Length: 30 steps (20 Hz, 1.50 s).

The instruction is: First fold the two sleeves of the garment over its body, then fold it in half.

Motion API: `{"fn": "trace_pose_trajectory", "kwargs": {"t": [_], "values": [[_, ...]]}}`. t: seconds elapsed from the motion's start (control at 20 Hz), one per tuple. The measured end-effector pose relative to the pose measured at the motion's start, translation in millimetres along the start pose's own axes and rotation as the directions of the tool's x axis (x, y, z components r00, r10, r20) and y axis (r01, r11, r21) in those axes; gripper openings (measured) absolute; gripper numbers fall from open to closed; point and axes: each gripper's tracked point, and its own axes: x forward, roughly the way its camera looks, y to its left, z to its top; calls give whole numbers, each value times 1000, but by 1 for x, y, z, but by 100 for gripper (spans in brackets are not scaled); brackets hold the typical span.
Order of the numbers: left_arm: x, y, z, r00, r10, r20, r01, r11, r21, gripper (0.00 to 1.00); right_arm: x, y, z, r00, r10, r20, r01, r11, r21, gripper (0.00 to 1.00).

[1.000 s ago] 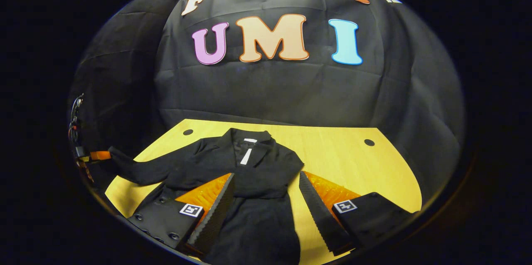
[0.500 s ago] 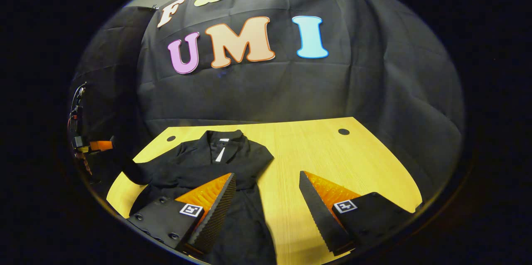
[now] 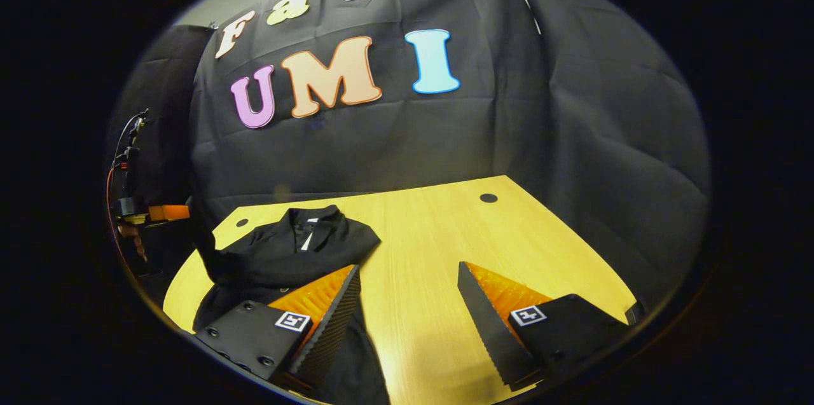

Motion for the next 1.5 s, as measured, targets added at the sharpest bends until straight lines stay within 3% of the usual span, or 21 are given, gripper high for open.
{"fn": "trace_pose_trajectory", "kwargs": {"t": [0.3,0.35,0.4,0.45,0.55,0.85,0.9,1.0,1.05,1.2,1.4,1.45,1.5], "values": [[21,-73,-11,993,-114,-41,116,992,47,0,-10,-27,-6,1000,-20,-8,20,1000,24,98],[25,-83,-14,990,-132,-53,135,989,54,0,-10,-30,-6,1000,-19,-10,19,999,27,94],[28,-92,-19,987,-148,-69,152,987,60,0,-10,-32,-6,1000,-19,-11,20,999,29,98],[31,-104,-24,982,-169,-89,175,982,66,0,-10,-34,-7,1000,-20,-13,20,999,29,94],[36,-121,-31,974,-194,-117,204,975,85,0,-11,-39,-7,1000,-23,-16,23,999,31,98],[55,-168,-50,954,-233,-188,261,955,141,0,-14,-60,-12,998,-48,-31,49,998,45,98],[58,-172,-53,954,-223,-199,255,955,154,0,-14,-62,-12,998,-49,-36,51,998,49,94],[64,-183,-51,957,-214,-197,245,957,154,0,-14,-67,-14,998,-48,-44,50,997,55,98],[60,-191,-52,952,-236,-194,265,954,139,4,-17,-69,-14,998,-42,-43,45,998,55,98],[51,-190,-31,969,-220,-110,234,962,138,92,-18,-69,-11,999,-14,-35,15,999,39,98],[23,-163,-17,987,-153,-39,157,977,144,92,-15,-54,-5,998,66,-19,-66,998,10,98],[16,-152,-16,992,-124,-26,126,982,142,92,-13,-48,-5,995,94,-20,-95,996,-2,94],[6,-142,-17,995,-100,-19,102,986,136,92,-13,-42,-5,992,123,-23,-124,992,-16,98]]}}
